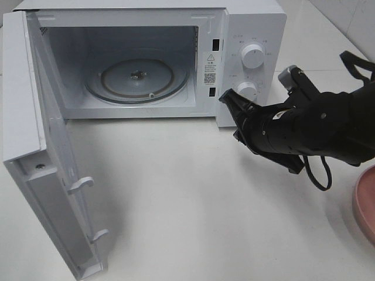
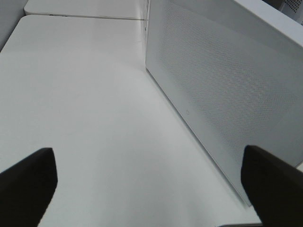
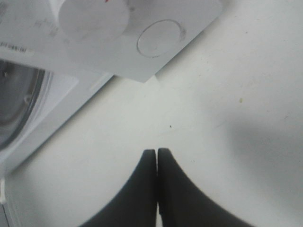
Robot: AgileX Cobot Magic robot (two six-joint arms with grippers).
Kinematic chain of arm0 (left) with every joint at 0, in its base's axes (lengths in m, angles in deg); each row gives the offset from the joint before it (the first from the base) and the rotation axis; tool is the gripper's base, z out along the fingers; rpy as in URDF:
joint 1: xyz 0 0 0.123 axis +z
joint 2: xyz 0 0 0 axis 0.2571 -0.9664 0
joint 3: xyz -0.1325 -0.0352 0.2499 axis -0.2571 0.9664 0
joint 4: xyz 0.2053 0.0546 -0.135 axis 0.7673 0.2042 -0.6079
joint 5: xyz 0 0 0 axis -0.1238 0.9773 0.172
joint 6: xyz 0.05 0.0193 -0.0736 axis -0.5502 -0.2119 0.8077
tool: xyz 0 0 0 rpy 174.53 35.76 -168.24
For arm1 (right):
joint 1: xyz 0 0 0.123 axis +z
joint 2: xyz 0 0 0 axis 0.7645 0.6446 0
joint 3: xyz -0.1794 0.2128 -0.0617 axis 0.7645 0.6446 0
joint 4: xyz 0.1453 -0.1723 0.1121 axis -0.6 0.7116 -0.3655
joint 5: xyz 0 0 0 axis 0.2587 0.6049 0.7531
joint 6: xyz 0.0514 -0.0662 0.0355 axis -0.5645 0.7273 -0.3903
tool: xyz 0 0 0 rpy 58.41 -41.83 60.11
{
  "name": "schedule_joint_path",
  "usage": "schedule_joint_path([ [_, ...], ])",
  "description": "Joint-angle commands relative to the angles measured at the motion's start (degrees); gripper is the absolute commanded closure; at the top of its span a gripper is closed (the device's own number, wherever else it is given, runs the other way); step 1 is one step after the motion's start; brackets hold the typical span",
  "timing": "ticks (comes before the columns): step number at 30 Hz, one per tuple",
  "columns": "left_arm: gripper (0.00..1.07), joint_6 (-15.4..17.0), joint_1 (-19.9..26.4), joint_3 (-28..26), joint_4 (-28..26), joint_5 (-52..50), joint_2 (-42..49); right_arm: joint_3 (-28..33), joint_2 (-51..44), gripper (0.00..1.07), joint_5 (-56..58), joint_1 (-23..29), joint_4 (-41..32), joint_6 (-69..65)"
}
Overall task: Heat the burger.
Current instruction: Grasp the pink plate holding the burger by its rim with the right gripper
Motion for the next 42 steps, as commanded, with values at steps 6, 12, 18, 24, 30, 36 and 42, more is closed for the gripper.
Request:
schedule_joint_path([
  [6, 0.09, 0.0, 0.2, 0.2, -0.2, -0.8, 0.9, 0.1, -5.3, 1.03, 15.5, -0.3, 3.7, 27.4],
  [12, 0.09, 0.0, 0.2, 0.2, -0.2, -0.8, 0.9, 0.1, -8.7, 1.02, 27.0, -0.3, 12.1, 31.7],
  [18, 0.09, 0.0, 0.2, 0.2, -0.2, -0.8, 0.9, 0.1, -11.4, 1.00, 34.8, -0.3, 19.9, 31.3],
  [24, 0.09, 0.0, 0.2, 0.2, -0.2, -0.8, 0.9, 0.1, -15.8, 0.98, 46.5, -0.3, 31.5, 25.8],
  [30, 0.09, 0.0, 0.2, 0.2, -0.2, -0.8, 0.9, 0.1, -20.1, 0.92, 55.2, -1.9, 41.1, 15.7],
  [36, 0.09, 0.0, 0.2, 0.2, -0.2, -0.8, 0.9, 0.1, -24.5, 0.69, 63.1, -6.6, 45.7, 13.7],
  [42, 0.09, 0.0, 0.2, 0.2, -0.2, -0.8, 0.9, 0.1, -26.7, 0.31, 65.8, -10.0, 48.8, 14.4],
])
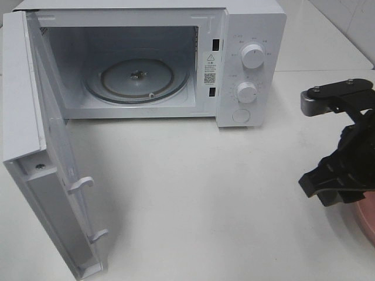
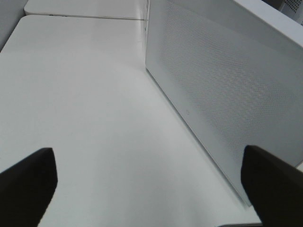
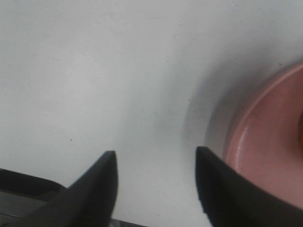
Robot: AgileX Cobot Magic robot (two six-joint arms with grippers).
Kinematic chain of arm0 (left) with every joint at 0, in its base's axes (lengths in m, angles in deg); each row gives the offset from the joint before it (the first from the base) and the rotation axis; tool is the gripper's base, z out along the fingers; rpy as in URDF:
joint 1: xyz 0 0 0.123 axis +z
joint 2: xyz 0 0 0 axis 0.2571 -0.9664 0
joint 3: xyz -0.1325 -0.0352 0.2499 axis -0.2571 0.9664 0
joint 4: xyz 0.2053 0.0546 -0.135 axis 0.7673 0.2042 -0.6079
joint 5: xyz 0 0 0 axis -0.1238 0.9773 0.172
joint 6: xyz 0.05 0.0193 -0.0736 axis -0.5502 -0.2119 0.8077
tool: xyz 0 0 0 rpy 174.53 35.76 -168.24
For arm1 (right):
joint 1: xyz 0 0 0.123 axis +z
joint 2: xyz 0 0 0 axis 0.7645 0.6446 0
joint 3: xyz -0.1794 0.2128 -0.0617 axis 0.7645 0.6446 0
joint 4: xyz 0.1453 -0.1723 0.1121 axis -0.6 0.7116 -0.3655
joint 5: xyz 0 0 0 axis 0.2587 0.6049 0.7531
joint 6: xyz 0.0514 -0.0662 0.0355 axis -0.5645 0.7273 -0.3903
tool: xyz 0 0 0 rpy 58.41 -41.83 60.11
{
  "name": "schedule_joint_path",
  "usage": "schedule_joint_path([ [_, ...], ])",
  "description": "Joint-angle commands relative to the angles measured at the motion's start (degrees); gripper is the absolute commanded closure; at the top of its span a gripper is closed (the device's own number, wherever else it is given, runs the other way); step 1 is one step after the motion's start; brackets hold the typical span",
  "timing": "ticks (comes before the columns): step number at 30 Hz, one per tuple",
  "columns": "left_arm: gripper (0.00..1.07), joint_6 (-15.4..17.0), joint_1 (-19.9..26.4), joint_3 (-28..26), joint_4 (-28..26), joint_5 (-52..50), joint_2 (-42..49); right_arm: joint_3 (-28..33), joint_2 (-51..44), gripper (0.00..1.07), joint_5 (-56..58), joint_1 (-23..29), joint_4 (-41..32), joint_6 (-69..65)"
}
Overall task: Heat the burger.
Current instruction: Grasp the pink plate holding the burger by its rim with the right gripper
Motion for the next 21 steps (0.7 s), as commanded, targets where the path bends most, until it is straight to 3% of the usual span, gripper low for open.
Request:
schedule_joint_path([
  [1, 0.09, 0.0, 0.2, 0.2, -0.2, -0.8, 0.9, -0.1, -1.2, 0.25, 2.0, -2.2, 2.7, 0.4],
  [2, 0.09, 0.0, 0.2, 0.2, -0.2, -0.8, 0.9, -0.1, -1.2, 0.25, 2.0, -2.2, 2.7, 0.4],
  [4, 0.09, 0.0, 0.2, 0.2, -0.2, -0.8, 0.9, -0.1, -1.2, 0.08, 3.3, -4.7, 4.5, 0.4],
  [12, 0.09, 0.0, 0.2, 0.2, -0.2, -0.8, 0.9, 0.1, -0.7, 0.10, 3.3, -9.8, 5.4, 0.5],
  [21, 0.09, 0.0, 0.2, 0.2, -0.2, -0.8, 0.9, 0.1, 3.4, 0.12, 2.0, -12.1, 5.2, 0.6],
])
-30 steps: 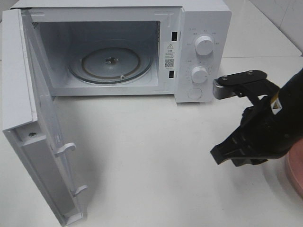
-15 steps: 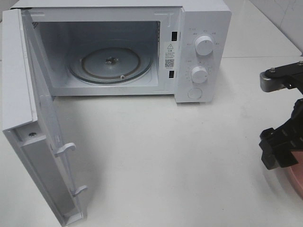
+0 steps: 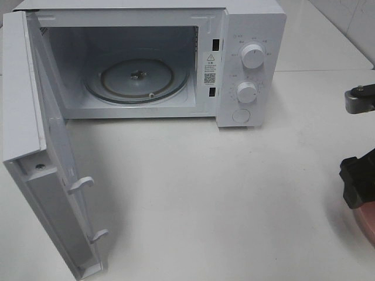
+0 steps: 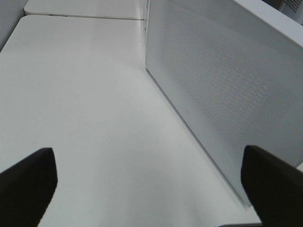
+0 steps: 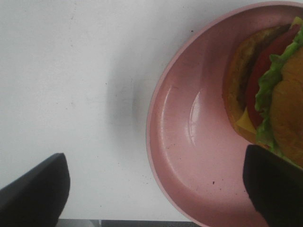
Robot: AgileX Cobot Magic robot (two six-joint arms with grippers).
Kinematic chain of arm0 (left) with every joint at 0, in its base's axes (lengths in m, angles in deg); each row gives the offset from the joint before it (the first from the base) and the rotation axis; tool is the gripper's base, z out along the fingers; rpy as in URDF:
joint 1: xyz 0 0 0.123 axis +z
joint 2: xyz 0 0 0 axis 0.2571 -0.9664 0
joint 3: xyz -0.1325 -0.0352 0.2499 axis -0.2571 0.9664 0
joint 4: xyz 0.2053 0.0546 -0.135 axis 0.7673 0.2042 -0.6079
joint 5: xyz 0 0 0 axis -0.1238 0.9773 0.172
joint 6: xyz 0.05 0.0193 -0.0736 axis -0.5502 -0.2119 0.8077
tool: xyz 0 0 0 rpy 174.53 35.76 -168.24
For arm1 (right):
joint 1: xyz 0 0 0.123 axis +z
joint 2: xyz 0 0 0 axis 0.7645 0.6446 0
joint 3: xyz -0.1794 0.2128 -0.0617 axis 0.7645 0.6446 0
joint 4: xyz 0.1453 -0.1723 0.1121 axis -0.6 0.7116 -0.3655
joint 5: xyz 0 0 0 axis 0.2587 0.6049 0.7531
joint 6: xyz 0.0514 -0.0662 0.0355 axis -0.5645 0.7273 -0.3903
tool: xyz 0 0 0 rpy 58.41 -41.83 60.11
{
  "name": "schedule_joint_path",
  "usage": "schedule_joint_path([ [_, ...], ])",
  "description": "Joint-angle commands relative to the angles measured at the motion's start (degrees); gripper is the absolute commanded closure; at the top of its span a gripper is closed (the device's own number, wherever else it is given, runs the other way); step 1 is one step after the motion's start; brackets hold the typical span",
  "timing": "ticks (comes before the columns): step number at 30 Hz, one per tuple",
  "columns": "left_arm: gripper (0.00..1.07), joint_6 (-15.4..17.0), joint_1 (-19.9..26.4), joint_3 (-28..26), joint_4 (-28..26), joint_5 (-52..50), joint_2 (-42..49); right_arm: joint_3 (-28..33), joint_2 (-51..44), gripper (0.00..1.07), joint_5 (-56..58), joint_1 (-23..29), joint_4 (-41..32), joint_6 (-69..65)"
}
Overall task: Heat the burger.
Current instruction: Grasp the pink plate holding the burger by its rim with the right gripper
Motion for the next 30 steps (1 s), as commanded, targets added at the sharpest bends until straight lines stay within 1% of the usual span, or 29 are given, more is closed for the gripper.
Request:
schedule_joint_path([
  [1, 0.09, 0.0, 0.2, 0.2, -0.2, -0.8, 0.9, 0.1, 2.1, 0.12, -1.5, -0.5, 0.1, 0.3],
  [23, 0.09, 0.0, 0.2, 0.2, -0.2, -0.8, 0.9, 0.4, 15.3, 0.17, -10.5, -0.5, -0.3, -0.2],
  [27, 0.09, 0.0, 0.2, 0.2, -0.2, -0.8, 0.9, 2.5, 16.9, 0.18, -13.6, -1.7, -0.3, -1.0],
  [30, 0.09, 0.0, 0.2, 0.2, -0.2, -0.8, 0.9, 2.7, 16.9, 0.18, -14.6, -2.9, -0.3, -1.4],
])
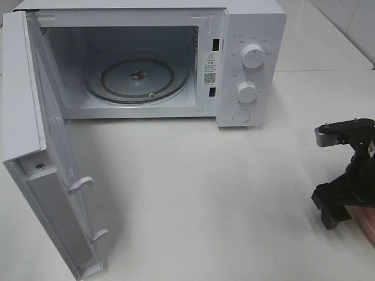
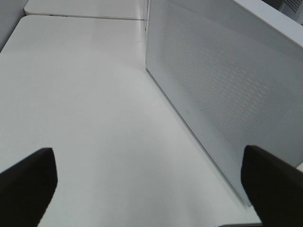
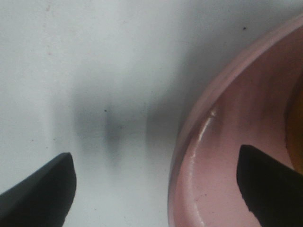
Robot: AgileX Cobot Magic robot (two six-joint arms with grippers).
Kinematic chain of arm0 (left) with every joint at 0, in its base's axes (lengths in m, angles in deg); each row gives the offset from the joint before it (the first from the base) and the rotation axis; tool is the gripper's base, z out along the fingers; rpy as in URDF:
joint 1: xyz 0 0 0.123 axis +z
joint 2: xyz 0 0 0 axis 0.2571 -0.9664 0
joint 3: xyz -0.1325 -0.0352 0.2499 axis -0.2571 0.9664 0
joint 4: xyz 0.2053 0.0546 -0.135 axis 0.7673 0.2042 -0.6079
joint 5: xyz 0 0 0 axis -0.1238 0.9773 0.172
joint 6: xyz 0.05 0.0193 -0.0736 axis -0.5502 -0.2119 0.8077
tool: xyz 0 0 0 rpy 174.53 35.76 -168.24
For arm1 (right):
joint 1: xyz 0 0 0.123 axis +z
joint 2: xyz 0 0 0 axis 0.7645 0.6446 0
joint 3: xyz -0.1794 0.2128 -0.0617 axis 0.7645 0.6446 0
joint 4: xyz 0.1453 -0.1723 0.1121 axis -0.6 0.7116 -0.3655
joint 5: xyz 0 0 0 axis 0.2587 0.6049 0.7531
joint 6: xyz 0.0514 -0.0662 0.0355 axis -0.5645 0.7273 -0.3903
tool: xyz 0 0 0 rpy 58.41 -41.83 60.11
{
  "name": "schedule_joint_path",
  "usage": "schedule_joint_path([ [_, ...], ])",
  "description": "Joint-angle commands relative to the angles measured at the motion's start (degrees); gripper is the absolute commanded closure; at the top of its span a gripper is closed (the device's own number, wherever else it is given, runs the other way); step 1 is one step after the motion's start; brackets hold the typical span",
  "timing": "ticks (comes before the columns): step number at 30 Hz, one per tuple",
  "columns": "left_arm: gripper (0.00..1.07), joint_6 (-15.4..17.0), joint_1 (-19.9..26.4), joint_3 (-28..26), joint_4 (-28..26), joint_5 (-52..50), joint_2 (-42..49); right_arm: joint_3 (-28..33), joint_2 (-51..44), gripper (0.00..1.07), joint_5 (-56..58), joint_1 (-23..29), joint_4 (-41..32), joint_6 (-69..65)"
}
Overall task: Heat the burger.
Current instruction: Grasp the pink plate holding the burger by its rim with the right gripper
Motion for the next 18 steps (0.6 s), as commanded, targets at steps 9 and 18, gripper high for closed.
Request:
schedule_joint_path([
  [9, 0.09, 0.0, 0.2, 0.2, -0.2, -0.8, 0.9, 0.4, 3.6, 0.21, -1.2, -2.6, 0.6, -0.9],
  [18, 0.09, 0.0, 0.2, 0.2, -0.2, -0.8, 0.9, 0.4, 4.9, 0.31, -1.0, -2.6, 0.3, -1.0],
])
